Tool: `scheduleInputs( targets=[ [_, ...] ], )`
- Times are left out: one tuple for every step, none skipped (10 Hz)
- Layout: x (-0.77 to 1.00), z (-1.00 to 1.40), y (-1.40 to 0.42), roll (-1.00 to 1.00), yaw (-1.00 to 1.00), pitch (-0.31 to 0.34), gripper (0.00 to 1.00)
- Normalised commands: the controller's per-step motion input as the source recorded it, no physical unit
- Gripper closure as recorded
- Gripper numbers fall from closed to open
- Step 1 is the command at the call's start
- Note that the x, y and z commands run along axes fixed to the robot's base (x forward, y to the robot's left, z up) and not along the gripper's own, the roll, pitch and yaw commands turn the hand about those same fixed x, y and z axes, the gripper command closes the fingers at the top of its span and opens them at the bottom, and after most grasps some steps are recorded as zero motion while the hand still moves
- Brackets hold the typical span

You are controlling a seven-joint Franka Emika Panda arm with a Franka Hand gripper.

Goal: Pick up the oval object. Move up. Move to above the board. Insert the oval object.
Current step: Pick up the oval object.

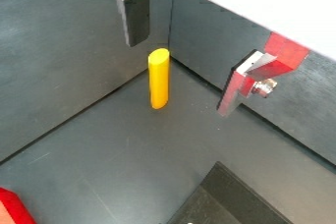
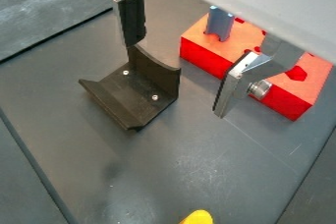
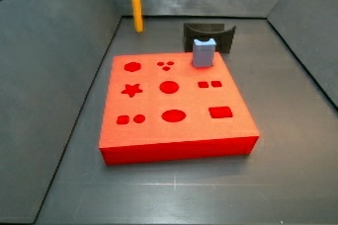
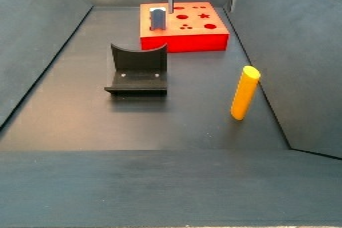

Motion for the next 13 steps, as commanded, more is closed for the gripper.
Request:
scheduleInputs(
  targets=[
    [0.00, 0.04, 0.00, 0.00, 0.00, 0.000, 0.00],
    [0.00, -0.03, 0.09, 0.00, 0.09, 0.000, 0.00],
    [-0.46, -0.29, 0.29, 0.06, 0.03, 0.000, 0.00],
    [-1.00, -0.49, 0.26, 0.04, 0.15, -0.090, 0.00],
    [-1.00, -0.54, 0.27, 0.02, 0.17, -0.161, 0.00],
    [-0.98, -0.52, 0.28, 0.01, 0.17, -0.187, 0.00],
    [-0.86, -0.57, 0.29, 0.00, 0.23, -0.214, 0.00],
    [-0.82, -0.51, 0.39, 0.00, 0.26, -0.179, 0.00],
    [-0.68, -0.34, 0.41, 0.00, 0.25, -0.143, 0.00],
    [-0.52, -0.28, 0.37, 0.00, 0.23, -0.113, 0.00],
    [-0.30, -0.22, 0.21, 0.00, 0.11, -0.057, 0.00],
    [-0.09, -0.31, 0.07, -0.02, 0.01, -0.044, 0.00],
    [-0.07, -0.40, 0.03, -0.06, 0.00, -0.091, 0.00]
  ],
)
